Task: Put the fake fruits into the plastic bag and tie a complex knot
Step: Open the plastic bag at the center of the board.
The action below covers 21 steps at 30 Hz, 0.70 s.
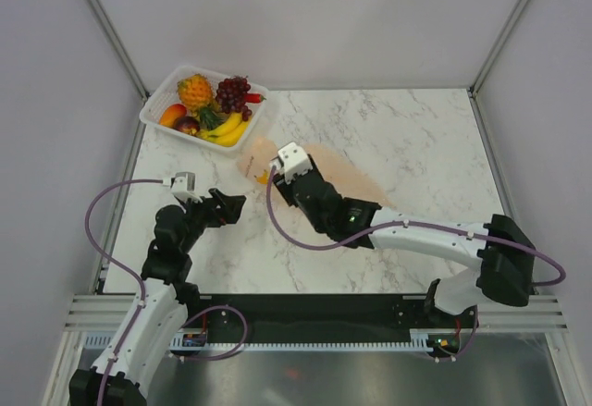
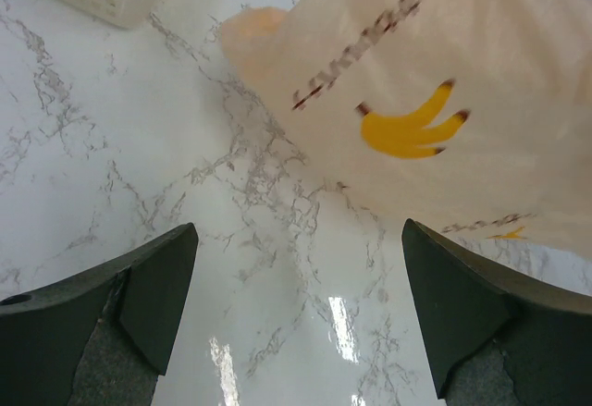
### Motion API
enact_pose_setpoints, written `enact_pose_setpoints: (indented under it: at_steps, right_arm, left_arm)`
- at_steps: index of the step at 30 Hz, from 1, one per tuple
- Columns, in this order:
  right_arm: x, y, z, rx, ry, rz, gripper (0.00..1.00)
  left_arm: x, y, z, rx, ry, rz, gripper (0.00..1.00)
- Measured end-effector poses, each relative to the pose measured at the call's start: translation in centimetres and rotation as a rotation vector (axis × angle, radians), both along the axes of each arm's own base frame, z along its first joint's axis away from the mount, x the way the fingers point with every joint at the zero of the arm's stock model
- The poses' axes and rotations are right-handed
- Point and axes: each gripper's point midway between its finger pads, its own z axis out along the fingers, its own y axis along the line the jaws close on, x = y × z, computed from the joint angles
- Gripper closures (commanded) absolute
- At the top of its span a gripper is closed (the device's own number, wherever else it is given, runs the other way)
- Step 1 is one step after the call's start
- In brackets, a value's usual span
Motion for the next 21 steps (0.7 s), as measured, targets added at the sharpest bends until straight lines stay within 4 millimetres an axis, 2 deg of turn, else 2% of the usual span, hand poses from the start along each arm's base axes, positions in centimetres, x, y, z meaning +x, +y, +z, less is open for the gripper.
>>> enact_pose_setpoints:
  at_steps: [2, 5, 7, 10, 12, 15, 19, 21]
  right_arm:
    - [-1.9, 1.9, -1.9, -0.065, 0.005, 0.036, 0.31]
    - [-4.9, 4.3, -4.9, -0.143, 0.050, 0.155, 0.29]
    - [-6.2, 5.0, -5.9, -0.152, 0.088, 0.222, 0.29]
    - [-6.8, 5.3, -5.6, -0.118, 0.111, 0.262, 0.29]
    - [-6.9, 4.9, -4.5, -0.080, 0.120, 0.274, 0.30]
    - [-5.4, 3.4, -2.4, 0.007, 0.141, 0.266, 0.30]
    - [-0.2, -0.4, -0.7, 0.107, 0.178, 0.166, 0.34]
    - [2.2, -2.1, -1.1, 0.132, 0.209, 0.113, 0.37]
  left_arm:
    - [0.0, 0.0, -0.1, 0.001, 0.004, 0.000, 0.00]
    - [0.0, 0.0, -0.2, 0.002, 0.009, 0.002, 0.00]
    - [0.1, 0.1, -0.4, 0.003, 0.014, 0.004, 0.00]
    - [0.2, 0.2, -0.6, 0.007, 0.026, 0.012, 0.00]
    - [0.3, 0.3, -0.6, 0.009, 0.028, 0.020, 0.00]
    - [0.3, 0.4, -0.3, 0.008, 0.016, 0.026, 0.00]
    - [0.2, 0.4, 0.6, 0.003, -0.015, 0.026, 0.00]
    - [0.2, 0.4, 0.8, 0.001, -0.025, 0.026, 0.00]
